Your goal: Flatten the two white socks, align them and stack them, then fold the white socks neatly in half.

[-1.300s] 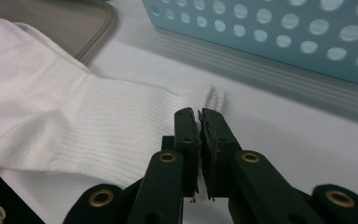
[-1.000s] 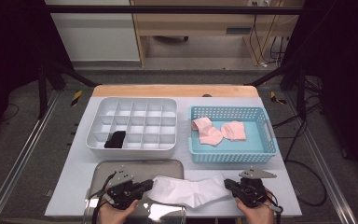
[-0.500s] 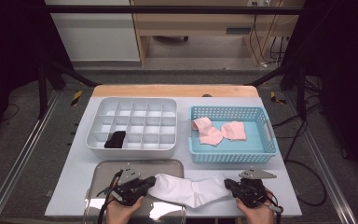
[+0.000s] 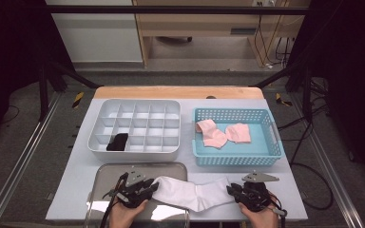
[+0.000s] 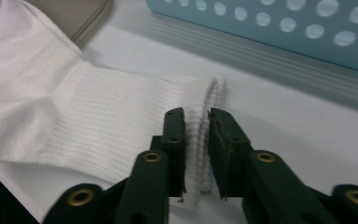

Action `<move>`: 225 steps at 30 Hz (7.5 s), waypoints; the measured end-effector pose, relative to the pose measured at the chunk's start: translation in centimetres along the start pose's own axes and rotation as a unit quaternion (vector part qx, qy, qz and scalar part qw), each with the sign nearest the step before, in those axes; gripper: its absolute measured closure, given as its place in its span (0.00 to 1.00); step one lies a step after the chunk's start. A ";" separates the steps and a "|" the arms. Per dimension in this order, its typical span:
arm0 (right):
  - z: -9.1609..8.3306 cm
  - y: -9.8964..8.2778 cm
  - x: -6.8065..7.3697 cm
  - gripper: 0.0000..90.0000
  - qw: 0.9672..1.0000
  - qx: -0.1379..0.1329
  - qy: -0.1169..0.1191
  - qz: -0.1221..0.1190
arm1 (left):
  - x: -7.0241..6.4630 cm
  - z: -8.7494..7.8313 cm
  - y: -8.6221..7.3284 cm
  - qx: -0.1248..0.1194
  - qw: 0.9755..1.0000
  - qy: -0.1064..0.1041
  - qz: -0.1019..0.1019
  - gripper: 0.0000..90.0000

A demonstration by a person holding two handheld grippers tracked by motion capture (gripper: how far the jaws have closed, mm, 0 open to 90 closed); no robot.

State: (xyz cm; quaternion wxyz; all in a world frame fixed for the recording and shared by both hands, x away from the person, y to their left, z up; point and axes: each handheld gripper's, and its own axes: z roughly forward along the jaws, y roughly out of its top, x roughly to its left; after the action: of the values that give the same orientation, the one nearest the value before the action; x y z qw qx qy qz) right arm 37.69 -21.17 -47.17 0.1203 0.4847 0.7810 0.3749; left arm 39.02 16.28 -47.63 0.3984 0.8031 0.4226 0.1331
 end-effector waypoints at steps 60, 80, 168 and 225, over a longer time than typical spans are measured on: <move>-0.9 0.8 -2.1 0.65 0.996 -0.082 -0.027 0.001 | -2.9 -2.2 4.3 -0.063 0.996 -0.044 0.038 0.93; -1.1 0.3 -2.3 0.63 0.997 -0.068 -0.021 0.010 | -7.7 3.2 6.0 -0.031 0.993 -0.090 0.077 0.99; 6.3 6.4 14.0 0.86 0.981 -0.009 0.135 -0.138 | -0.3 -1.1 0.0 0.009 1.000 -0.020 0.019 0.99; 4.8 1.3 7.8 0.78 0.992 0.019 0.110 -0.053 | -2.9 1.0 1.8 0.017 0.998 -0.042 0.052 0.90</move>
State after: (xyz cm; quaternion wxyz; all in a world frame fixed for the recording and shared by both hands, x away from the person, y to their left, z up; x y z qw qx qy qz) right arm 37.32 -11.96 -48.16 0.0443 0.4003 0.8210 0.4046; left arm 38.78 12.87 -46.60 0.3948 0.8354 0.3653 0.1130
